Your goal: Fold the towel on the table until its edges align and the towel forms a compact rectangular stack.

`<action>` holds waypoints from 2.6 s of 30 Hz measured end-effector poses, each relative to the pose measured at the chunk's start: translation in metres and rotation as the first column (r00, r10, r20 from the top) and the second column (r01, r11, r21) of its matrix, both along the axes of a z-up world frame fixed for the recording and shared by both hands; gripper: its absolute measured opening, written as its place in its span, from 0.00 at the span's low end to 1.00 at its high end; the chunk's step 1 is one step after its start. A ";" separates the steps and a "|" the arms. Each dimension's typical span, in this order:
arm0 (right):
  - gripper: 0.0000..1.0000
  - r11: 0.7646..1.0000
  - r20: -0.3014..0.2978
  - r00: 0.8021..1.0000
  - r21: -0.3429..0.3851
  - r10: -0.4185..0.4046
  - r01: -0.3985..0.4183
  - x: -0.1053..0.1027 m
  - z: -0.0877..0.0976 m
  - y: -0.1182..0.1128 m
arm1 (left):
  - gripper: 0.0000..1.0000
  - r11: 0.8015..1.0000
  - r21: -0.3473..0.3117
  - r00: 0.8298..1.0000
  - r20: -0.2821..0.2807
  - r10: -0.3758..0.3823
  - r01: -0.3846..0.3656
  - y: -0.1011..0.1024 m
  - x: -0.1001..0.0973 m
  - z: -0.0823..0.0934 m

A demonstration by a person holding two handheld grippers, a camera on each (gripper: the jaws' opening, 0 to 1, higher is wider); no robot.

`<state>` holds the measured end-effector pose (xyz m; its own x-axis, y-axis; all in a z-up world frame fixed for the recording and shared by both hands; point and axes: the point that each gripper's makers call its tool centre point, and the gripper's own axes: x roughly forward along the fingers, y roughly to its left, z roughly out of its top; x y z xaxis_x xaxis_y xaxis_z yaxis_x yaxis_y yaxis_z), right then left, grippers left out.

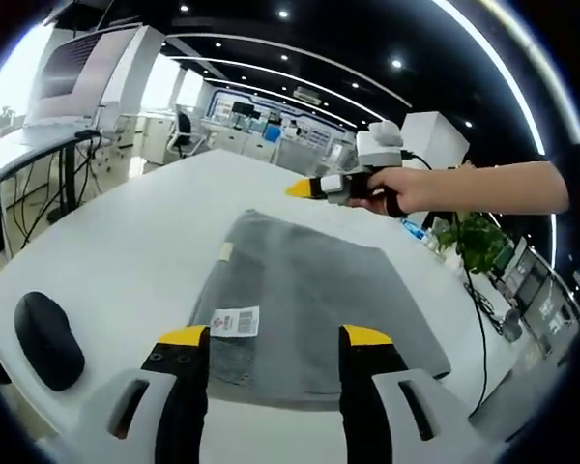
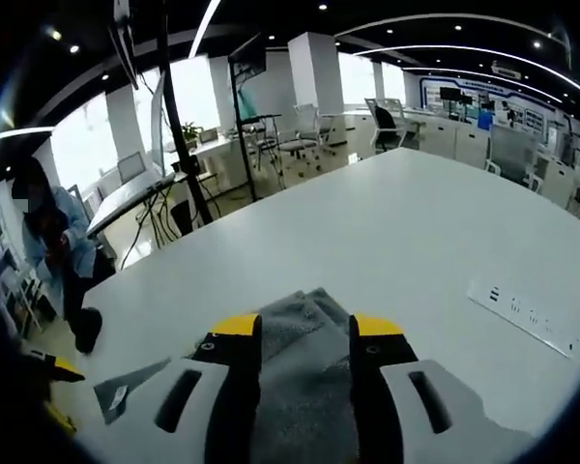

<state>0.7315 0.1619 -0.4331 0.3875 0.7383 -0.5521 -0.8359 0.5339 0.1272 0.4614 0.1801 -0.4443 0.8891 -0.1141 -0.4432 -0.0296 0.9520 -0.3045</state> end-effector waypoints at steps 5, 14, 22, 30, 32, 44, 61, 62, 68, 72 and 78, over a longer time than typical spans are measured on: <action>0.35 1.000 0.005 1.000 0.002 0.007 -0.007 -0.004 0.010 -0.016 | 0.63 0.999 0.011 0.999 -0.007 -0.042 0.042 -0.017 0.002 0.004; 0.32 1.000 0.009 1.000 -0.003 0.021 -0.021 -0.013 0.024 -0.051 | 0.72 0.990 0.061 0.992 -0.017 -0.127 0.128 -0.049 0.004 0.016; 0.37 0.999 -0.018 0.999 0.002 -0.048 0.048 -0.008 0.026 -0.104 | 0.73 0.971 0.081 0.974 -0.007 -0.224 0.224 -0.087 0.014 0.025; 0.40 0.994 -0.033 0.994 -0.019 -0.106 0.105 0.004 0.018 -0.158 | 0.78 0.927 0.107 0.933 -0.007 -0.360 0.358 -0.140 0.024 0.034; 0.40 0.993 -0.035 0.993 -0.021 -0.116 0.116 0.008 0.015 -0.167 | 0.78 0.916 0.117 0.922 -0.011 -0.386 0.385 -0.150 0.025 0.036; 0.40 0.984 -0.038 0.983 -0.024 -0.177 0.177 0.010 0.018 -0.221 | 0.77 0.866 0.131 0.875 -0.022 -0.483 0.482 -0.195 0.031 0.038; 0.40 0.977 -0.084 0.973 -0.050 -0.213 0.209 0.011 -0.013 -0.254 | 0.71 0.784 0.080 0.787 -0.120 -0.606 0.616 -0.248 0.016 0.004; 0.40 0.977 -0.087 0.974 -0.053 -0.211 0.207 0.010 -0.014 -0.254 | 0.68 0.768 0.068 0.769 -0.133 -0.625 0.636 -0.252 0.013 0.000; 0.40 0.977 -0.106 0.972 -0.063 -0.210 0.204 0.015 -0.029 -0.257 | 0.61 0.720 0.045 0.716 -0.163 -0.679 0.693 -0.268 0.005 -0.015; 0.40 0.976 -0.118 0.970 -0.073 -0.213 0.205 0.009 -0.034 -0.260 | 0.57 0.705 0.032 0.699 -0.172 -0.694 0.708 -0.276 0.003 -0.021; 0.39 0.975 -0.134 0.967 -0.090 -0.216 0.205 0.014 -0.050 -0.264 | 0.42 0.650 0.007 0.639 -0.194 -0.745 0.760 -0.289 -0.008 -0.033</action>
